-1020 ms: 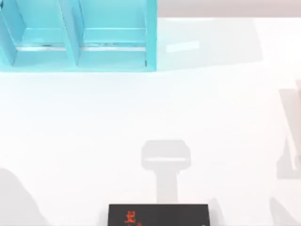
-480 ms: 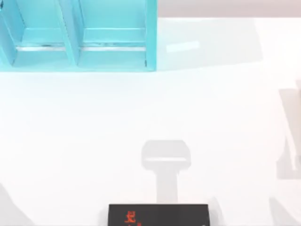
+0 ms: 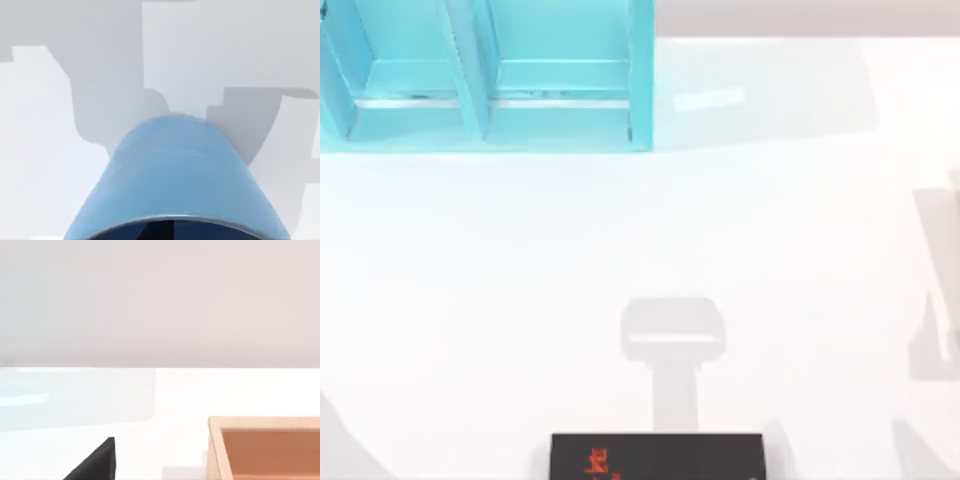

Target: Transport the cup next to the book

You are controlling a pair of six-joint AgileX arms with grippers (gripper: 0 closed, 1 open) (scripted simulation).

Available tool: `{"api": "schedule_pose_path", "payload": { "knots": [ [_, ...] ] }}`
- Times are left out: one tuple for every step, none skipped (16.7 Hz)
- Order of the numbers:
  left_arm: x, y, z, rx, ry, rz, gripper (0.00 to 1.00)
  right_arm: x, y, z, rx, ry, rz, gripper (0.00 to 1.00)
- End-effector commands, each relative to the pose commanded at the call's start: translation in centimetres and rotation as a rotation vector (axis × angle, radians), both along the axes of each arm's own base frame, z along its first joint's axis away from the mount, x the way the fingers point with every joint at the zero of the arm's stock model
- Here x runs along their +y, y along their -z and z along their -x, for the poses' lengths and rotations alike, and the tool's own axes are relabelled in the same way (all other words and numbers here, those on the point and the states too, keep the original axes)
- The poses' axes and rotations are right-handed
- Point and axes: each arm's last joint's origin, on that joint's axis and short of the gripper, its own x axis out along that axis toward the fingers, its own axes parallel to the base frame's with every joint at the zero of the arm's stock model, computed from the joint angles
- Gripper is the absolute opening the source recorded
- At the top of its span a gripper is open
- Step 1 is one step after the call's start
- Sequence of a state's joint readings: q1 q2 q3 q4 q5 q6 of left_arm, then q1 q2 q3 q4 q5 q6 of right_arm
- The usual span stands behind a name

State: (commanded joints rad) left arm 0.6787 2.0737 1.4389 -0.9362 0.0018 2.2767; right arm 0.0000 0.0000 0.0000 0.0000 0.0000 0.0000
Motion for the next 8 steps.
{"api": "schedule_pose_path", "payload": {
  "knots": [
    [0.00, 0.00, 0.00, 0.000, 0.000, 0.000, 0.40, 0.00, 0.00, 0.00, 0.000, 0.000, 0.000, 1.00],
    [0.00, 0.00, 0.00, 0.000, 0.000, 0.000, 0.32, 0.00, 0.00, 0.00, 0.000, 0.000, 0.000, 1.00],
    [0.00, 0.00, 0.00, 0.000, 0.000, 0.000, 0.25, 0.00, 0.00, 0.00, 0.000, 0.000, 0.000, 1.00],
    [0.00, 0.00, 0.00, 0.000, 0.000, 0.000, 0.17, 0.00, 0.00, 0.00, 0.000, 0.000, 0.000, 1.00],
    [0.00, 0.00, 0.00, 0.000, 0.000, 0.000, 0.10, 0.00, 0.00, 0.00, 0.000, 0.000, 0.000, 1.00],
    [0.00, 0.00, 0.00, 0.000, 0.000, 0.000, 0.02, 0.00, 0.00, 0.00, 0.000, 0.000, 0.000, 1.00],
    [0.00, 0.00, 0.00, 0.000, 0.000, 0.000, 0.00, 0.00, 0.00, 0.00, 0.000, 0.000, 0.000, 1.00],
    [0.00, 0.00, 0.00, 0.000, 0.000, 0.000, 0.00, 0.00, 0.00, 0.00, 0.000, 0.000, 0.000, 1.00]
  ]
}}
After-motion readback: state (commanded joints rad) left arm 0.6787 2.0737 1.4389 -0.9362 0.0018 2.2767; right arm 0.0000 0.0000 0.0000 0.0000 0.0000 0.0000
